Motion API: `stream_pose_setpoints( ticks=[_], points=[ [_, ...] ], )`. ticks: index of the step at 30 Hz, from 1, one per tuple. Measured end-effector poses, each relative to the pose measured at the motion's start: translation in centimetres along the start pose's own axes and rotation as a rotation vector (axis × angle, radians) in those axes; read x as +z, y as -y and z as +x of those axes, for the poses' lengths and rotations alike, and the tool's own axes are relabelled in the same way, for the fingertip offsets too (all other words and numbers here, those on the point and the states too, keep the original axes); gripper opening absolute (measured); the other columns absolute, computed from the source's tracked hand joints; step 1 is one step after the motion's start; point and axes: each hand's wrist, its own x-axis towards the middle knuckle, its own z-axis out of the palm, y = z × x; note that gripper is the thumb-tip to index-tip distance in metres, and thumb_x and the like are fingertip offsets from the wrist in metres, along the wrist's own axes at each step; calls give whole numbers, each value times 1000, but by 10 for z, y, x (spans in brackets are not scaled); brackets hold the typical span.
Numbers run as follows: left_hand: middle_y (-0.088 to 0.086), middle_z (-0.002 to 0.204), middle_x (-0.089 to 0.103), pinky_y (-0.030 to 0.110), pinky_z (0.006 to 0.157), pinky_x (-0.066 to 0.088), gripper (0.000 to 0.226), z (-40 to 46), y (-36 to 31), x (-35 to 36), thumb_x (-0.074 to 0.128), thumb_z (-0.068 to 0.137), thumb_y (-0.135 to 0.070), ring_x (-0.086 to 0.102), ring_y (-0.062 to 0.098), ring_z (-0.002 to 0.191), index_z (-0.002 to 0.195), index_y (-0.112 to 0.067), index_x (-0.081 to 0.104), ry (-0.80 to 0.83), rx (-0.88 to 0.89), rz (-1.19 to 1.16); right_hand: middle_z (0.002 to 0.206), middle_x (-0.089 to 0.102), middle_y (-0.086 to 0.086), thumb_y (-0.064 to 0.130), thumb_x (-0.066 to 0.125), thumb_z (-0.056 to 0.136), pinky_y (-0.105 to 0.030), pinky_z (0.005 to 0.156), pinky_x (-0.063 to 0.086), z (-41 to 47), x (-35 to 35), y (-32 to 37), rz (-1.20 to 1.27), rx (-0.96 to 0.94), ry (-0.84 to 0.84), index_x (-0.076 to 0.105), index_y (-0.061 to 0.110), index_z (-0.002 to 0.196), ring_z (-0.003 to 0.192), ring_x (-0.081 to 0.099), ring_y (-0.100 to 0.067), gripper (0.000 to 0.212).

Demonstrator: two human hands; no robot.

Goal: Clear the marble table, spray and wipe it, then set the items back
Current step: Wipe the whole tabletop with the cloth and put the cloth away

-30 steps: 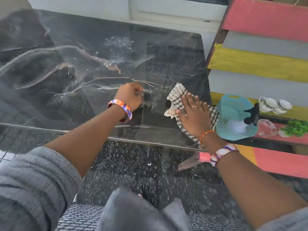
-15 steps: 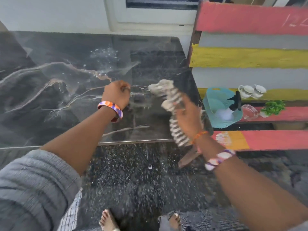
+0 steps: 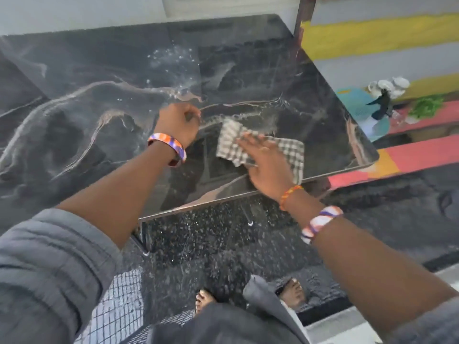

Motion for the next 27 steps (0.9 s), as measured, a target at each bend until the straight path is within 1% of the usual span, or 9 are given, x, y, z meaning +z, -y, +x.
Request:
stream_pose_setpoints(
  ticks=[3,6,8,10,12,15,18,21,27],
  points=[
    [16,108,71,26,90,43,25,0,13,-14,53,87,-16,62,28,107,103,-10,71,-30,42,-18,142,49,2,8,50,90,-34,96,45,3,19,55,200,-28,57,43,29,137,122,52,-26,53],
    [1,74,73,26,80,49,25,4,16,-26,56,84,-35,64,13,79,71,-27,75,75,-20,-372,118,62,-9,11,49,94,-37,80,50,17,15,75,784,156,146,51,11,129,100,61,-32,35],
    [-11,58,68,17,68,51,45,8,9,-33,46,90,-48,61,1,61,61,-24,70,299,-167,-705,100,65,-11,13,46,95,-34,79,50,26,1,67,1235,346,74,56,4,119,93,60,-25,27],
    [-6,76,67,24,76,54,56,14,5,-33,33,81,-66,65,9,71,81,-23,68,626,-242,-876,87,70,-10,24,43,95,-33,82,54,35,-20,48,1563,472,126,59,1,110,90,64,-22,32],
    [-6,80,69,28,76,57,38,13,-6,-21,48,78,-55,67,10,72,93,-23,62,798,-174,-867,99,70,-13,38,46,88,-39,93,50,39,-47,26,1644,458,215,59,3,114,96,66,-25,46],
    [-10,56,66,17,53,55,8,14,-40,7,60,85,-11,59,-1,47,82,-18,59,710,-133,-884,112,65,-22,17,73,68,-45,97,49,45,-78,-7,1355,441,176,59,-3,117,106,62,-33,54],
    [-6,58,64,23,54,56,12,31,-70,38,60,83,-1,61,6,51,91,-9,59,584,-158,-832,74,71,-7,-2,66,69,-23,67,54,52,-106,-44,737,595,-117,65,6,86,77,67,-19,19],
    [-2,71,60,29,84,52,26,60,-76,64,63,77,-3,61,16,81,102,-9,61,341,-56,-505,120,56,-20,32,56,72,-39,94,41,60,-94,-70,57,649,-249,48,4,120,114,52,-35,56],
    [8,111,69,19,89,41,28,134,-74,83,61,81,-15,62,20,106,108,-9,65,206,107,-126,159,5,-9,66,29,86,-67,109,6,93,-26,-88,-296,597,-28,15,30,147,145,3,-37,72]
  ],
)
